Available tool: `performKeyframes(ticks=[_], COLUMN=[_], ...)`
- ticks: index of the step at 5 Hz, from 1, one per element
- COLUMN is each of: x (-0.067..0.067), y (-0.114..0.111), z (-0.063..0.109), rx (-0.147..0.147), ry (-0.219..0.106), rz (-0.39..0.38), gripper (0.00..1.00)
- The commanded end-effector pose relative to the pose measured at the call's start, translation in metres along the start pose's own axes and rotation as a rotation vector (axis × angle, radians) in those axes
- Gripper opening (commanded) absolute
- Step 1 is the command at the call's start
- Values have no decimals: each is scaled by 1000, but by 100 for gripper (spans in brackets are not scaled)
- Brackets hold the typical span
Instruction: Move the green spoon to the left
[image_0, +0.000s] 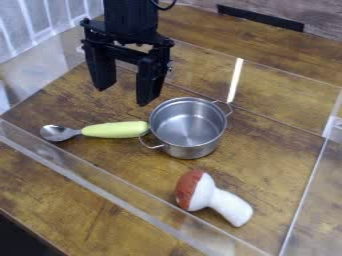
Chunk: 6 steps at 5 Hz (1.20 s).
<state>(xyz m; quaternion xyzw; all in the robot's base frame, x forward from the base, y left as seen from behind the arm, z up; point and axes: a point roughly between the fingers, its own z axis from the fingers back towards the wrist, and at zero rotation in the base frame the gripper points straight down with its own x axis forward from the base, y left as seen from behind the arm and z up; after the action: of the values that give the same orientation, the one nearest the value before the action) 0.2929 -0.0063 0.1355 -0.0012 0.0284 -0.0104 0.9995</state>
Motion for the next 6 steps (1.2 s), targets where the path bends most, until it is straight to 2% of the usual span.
performKeyframes(ticks=[1, 2, 3, 5, 6], x=[7, 14, 19, 9, 15], y=[7, 21, 37, 47, 35], z=[-9, -25, -35, -40, -52], rx=[11, 40, 55, 55, 58], ry=[23, 27, 18, 1, -9], rz=[-109, -352, -496, -607, -576], gripper=[100, 100, 100, 100, 100])
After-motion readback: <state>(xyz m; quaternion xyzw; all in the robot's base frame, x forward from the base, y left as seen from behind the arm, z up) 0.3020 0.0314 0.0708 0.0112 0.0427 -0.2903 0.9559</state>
